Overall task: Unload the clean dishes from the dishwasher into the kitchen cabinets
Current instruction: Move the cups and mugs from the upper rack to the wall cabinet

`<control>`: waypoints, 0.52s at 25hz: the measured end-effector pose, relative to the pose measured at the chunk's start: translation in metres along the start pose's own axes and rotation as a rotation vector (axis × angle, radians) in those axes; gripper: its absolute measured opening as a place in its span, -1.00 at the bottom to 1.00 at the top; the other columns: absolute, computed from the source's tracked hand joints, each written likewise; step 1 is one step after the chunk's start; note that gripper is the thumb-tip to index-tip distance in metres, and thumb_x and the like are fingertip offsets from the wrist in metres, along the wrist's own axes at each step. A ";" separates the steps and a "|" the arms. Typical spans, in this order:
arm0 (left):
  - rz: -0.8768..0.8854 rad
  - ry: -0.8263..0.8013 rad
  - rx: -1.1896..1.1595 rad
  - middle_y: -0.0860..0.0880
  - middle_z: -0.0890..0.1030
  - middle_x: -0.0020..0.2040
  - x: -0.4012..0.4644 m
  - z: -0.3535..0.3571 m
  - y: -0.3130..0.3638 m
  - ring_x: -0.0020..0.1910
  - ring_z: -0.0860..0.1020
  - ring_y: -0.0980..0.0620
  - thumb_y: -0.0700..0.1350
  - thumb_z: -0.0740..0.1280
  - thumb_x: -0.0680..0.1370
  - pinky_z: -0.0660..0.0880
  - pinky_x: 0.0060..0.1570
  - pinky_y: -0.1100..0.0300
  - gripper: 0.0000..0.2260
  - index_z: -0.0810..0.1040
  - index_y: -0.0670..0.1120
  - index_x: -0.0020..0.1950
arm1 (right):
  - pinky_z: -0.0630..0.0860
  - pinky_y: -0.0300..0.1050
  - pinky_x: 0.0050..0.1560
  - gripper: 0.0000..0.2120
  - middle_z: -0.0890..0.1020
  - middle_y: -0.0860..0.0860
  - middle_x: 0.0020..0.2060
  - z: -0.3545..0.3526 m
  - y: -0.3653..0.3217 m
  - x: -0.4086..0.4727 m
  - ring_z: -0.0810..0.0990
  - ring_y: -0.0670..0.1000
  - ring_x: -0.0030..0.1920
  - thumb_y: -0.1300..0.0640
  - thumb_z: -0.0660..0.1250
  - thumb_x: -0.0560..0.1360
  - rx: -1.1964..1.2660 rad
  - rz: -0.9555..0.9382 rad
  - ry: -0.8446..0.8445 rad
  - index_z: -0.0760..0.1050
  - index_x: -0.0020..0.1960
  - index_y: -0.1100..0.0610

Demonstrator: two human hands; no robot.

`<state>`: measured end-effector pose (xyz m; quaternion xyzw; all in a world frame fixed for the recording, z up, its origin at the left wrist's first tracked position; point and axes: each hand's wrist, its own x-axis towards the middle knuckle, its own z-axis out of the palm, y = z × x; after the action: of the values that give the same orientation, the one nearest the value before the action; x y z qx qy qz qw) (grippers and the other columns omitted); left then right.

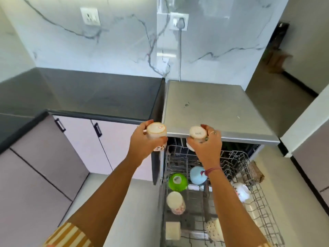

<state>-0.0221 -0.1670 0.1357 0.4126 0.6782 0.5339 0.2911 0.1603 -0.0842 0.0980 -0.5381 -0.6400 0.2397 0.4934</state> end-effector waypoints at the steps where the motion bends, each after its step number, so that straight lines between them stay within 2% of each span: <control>1: 0.029 -0.007 -0.016 0.05 0.51 0.11 -0.003 -0.023 0.012 0.04 0.52 0.08 -0.18 0.57 0.33 0.55 0.02 0.19 -0.34 0.40 -0.04 0.37 | 0.44 -0.22 -0.01 -0.46 0.40 0.02 -0.03 0.007 -0.025 -0.006 0.48 0.02 -0.04 0.11 0.56 0.26 0.017 -0.017 0.018 0.52 0.20 0.16; 3: 0.083 -0.002 -0.052 0.10 0.50 0.06 -0.005 -0.069 0.033 -0.06 0.52 0.20 -0.20 0.56 0.34 0.51 -0.14 0.36 -0.36 0.39 -0.03 0.35 | 0.43 -0.26 -0.02 -0.45 0.40 0.02 -0.03 0.025 -0.072 -0.016 0.49 0.03 -0.01 0.09 0.55 0.26 0.061 -0.041 0.044 0.52 0.22 0.15; 5: 0.126 0.016 -0.065 0.07 0.53 0.09 -0.005 -0.108 0.048 -0.07 0.53 0.23 -0.18 0.56 0.33 0.49 -0.19 0.40 -0.38 0.40 -0.03 0.32 | 0.51 -0.13 0.05 -0.42 0.40 0.01 -0.03 0.045 -0.111 -0.026 0.52 0.08 0.03 0.04 0.54 0.24 0.118 -0.057 0.056 0.52 0.23 0.13; 7: 0.162 0.039 -0.058 0.05 0.54 0.10 -0.005 -0.146 0.061 -0.04 0.55 0.18 -0.17 0.57 0.33 0.53 -0.12 0.32 -0.39 0.41 -0.04 0.31 | 0.52 -0.04 0.10 -0.39 0.40 0.01 -0.03 0.066 -0.150 -0.036 0.52 0.12 0.06 0.02 0.53 0.24 0.168 -0.078 0.062 0.51 0.25 0.13; 10: 0.195 0.090 -0.083 0.00 0.60 0.09 0.004 -0.194 0.079 0.02 0.59 0.07 -0.18 0.57 0.31 0.58 0.02 0.15 -0.44 0.45 -0.06 0.25 | 0.48 -0.09 0.10 -0.37 0.41 -0.01 -0.03 0.090 -0.201 -0.040 0.51 0.10 0.08 0.04 0.54 0.26 0.230 -0.116 0.074 0.48 0.29 0.12; 13: 0.231 0.150 -0.110 0.01 0.63 0.05 0.024 -0.230 0.095 -0.01 0.62 0.07 -0.16 0.56 0.32 0.59 0.02 0.13 -0.51 0.48 -0.02 0.18 | 0.51 -0.10 0.08 -0.40 0.48 -0.02 0.03 0.105 -0.244 -0.029 0.53 0.04 0.08 0.01 0.55 0.24 0.295 -0.157 0.083 0.47 0.22 0.07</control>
<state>-0.2023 -0.2485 0.2885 0.4303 0.6156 0.6297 0.1985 -0.0457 -0.1620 0.2496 -0.4177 -0.6171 0.2691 0.6102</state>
